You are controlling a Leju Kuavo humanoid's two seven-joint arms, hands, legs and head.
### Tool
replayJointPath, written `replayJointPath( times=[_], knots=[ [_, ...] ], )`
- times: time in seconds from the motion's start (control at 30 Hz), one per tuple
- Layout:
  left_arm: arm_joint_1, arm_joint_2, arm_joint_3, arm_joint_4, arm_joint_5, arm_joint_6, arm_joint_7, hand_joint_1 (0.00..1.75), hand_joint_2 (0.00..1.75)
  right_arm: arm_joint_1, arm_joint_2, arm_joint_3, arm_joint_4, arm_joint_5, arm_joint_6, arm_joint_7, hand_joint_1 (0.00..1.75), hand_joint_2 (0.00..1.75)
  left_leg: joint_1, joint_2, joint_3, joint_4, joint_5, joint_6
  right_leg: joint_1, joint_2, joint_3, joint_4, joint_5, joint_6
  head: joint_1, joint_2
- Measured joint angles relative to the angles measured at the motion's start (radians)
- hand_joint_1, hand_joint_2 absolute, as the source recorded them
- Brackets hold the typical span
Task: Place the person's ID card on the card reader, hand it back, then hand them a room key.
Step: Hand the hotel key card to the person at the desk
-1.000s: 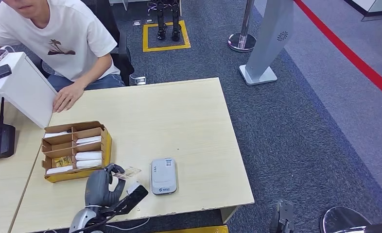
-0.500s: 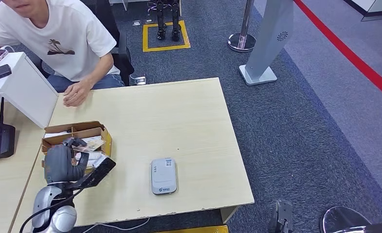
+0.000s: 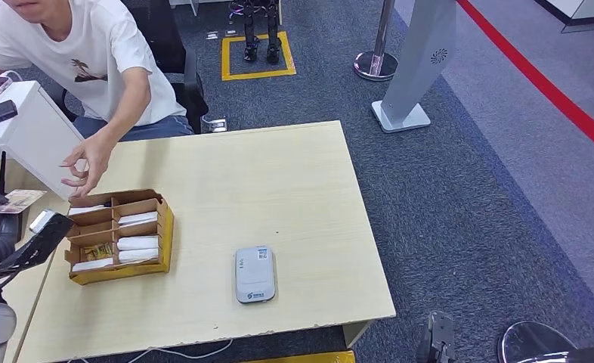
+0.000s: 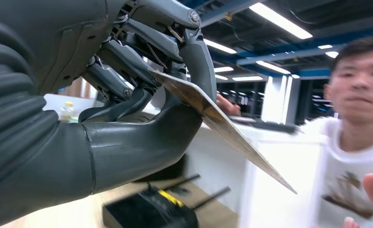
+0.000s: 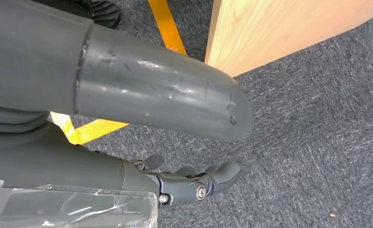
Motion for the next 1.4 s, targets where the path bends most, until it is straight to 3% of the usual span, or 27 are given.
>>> replayJointPath(
  times=[0.27,0.47,0.6,0.87,0.93,1.0,1.07,1.13,1.4],
  knots=[
    [0.0,0.042,0.065,0.0,0.019,-0.027,-0.004,1.75,1.75,0.0,0.0,0.0,0.0,-0.008,0.001,-0.011,0.0,0.0,0.0,0.0,0.0,0.0,0.0,0.0,0.0,0.0,0.0,0.0,0.0,0.0,0.0,0.0],
    [0.0,0.05,0.069,-0.001,0.07,-0.111,-0.014,1.75,1.75,0.0,0.0,0.0,0.001,-0.013,0.004,-0.018,0.0,0.0,0.0,0.001,0.0,0.0,0.0,0.0,0.0,0.0,0.0,0.0,0.0,0.0,0.0,0.0],
    [-0.015,0.043,0.061,0.001,0.075,-0.144,-0.016,1.75,1.75,0.0,0.0,0.0,0.001,-0.006,0.01,-0.017,0.0,0.0,0.0,0.002,0.0,0.0,0.0,0.0,0.0,0.001,-0.001,0.0,0.0,0.0,0.0,0.0],
    [-0.135,-0.003,-0.022,0.089,0.025,-0.132,-0.021,1.75,1.75,-0.017,0.004,0.013,0.001,0.009,0.017,-0.007,0.0,0.0,0.0,0.003,0.0,0.0,0.0,0.0,0.0,0.003,-0.002,0.0,0.002,-0.001,0.0,0.0],
    [-0.15,-0.015,-0.039,0.1,0.018,-0.129,-0.021,1.47,1.75,-0.018,0.005,0.016,0.001,0.009,0.017,-0.007,0.0,0.0,0.0,0.006,-0.001,0.0,0.0,0.0,0.0,0.005,-0.002,0.0,0.002,-0.002,0.0,0.0],
    [-0.162,-0.023,-0.055,0.109,0.007,-0.122,-0.02,0.59,1.75,-0.018,0.005,0.017,0.001,0.009,0.017,-0.006,0.0,0.0,0.0,0.006,-0.001,0.001,0.0,0.0,0.0,0.005,-0.003,0.0,0.002,-0.002,0.0,0.0],
    [-0.169,-0.03,-0.069,0.114,-0.004,-0.111,-0.016,0.0,0.87,-0.018,0.005,0.017,0.001,0.008,0.017,-0.006,0.0,0.0,0.0,0.006,-0.001,0.001,-0.001,0.0,0.0,0.005,-0.003,-0.001,0.002,-0.002,0.0,0.0],
    [-0.171,-0.035,-0.079,0.117,-0.011,-0.103,-0.011,0.0,0.0,-0.018,0.005,0.018,0.001,0.006,0.016,-0.006,0.0,0.0,0.0,0.006,-0.001,0.0,-0.001,0.0,0.0,0.005,-0.003,-0.001,0.002,-0.002,0.0,0.0],
    [-0.171,-0.044,-0.09,0.118,-0.001,-0.102,0.0,0.0,0.0,-0.018,0.005,0.018,0.001,0.0,0.016,-0.006,0.0,0.0,0.0,0.006,-0.001,0.0,-0.001,-0.001,0.0,0.005,-0.003,-0.001,0.002,-0.002,0.0,0.0]
  ],
)
